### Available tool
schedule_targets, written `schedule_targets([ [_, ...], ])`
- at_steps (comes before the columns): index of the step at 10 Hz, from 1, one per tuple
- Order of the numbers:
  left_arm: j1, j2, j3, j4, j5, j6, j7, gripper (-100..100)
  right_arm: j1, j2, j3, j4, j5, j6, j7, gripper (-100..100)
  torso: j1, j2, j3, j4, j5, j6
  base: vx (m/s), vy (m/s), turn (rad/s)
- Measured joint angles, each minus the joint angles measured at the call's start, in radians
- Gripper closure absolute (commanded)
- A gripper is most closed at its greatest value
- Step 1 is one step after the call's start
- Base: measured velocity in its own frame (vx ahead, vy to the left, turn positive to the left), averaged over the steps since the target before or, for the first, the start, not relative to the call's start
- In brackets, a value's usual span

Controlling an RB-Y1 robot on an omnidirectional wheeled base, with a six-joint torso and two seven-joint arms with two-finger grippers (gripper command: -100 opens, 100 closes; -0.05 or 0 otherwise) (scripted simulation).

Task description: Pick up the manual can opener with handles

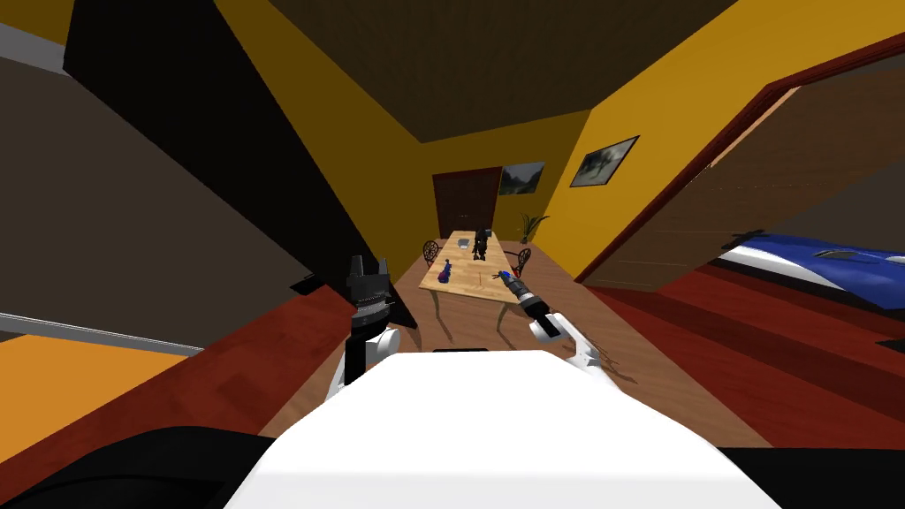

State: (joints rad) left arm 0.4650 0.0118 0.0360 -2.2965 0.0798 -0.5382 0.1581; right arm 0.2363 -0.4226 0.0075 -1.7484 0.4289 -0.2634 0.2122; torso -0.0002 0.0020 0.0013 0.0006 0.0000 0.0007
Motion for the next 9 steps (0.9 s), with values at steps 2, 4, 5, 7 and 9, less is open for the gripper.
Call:
schedule_targets([
  [2, 0.0, 0.0, 0.0, 0.0, 0.0, 0.0, 0.0, 0, -0.023, -0.02, 0.004, 0.063, 0.032, 0.009, 0.028, -100, 0.0, 0.0, 0.0, 0.0, 0.0, 0.0, -0.029, 0.022, 0.13],
  [4, 0.0, 0.0, 0.0, 0.0, 0.0, 0.0, 0.0, 0, -0.04, -0.059, 0.008, 0.115, 0.059, 0.027, 0.048, -100, 0.0, -0.001, -0.001, 0.0, 0.0, 0.0, -0.016, 0.029, 0.13],
  [5, 0.0, 0.0, 0.0, 0.0, 0.0, 0.0, 0.0, 0, -0.055, -0.084, 0.014, 0.143, 0.077, 0.04, 0.057, -100, 0.001, -0.001, -0.001, 0.0, 0.0, -0.001, -0.008, 0.026, 0.094],
  [7, 0.0, 0.0, 0.0, 0.0, 0.0, 0.0, 0.0, 0, -0.087, -0.098, 0.023, 0.219, 0.111, 0.05, 0.091, -100, 0.0, -0.002, -0.001, 0.0, 0.0, -0.001, -0.008, 0.029, 0.134],
  [9, 0.0, 0.0, 0.0, 0.0, 0.0, 0.0, 0.0, 0, -0.101, -0.135, 0.039, 0.259, 0.138, 0.079, 0.112, -100, 0.0, -0.002, -0.001, 0.0, 0.0, 0.0, 0.004, 0.028, 0.125],
])
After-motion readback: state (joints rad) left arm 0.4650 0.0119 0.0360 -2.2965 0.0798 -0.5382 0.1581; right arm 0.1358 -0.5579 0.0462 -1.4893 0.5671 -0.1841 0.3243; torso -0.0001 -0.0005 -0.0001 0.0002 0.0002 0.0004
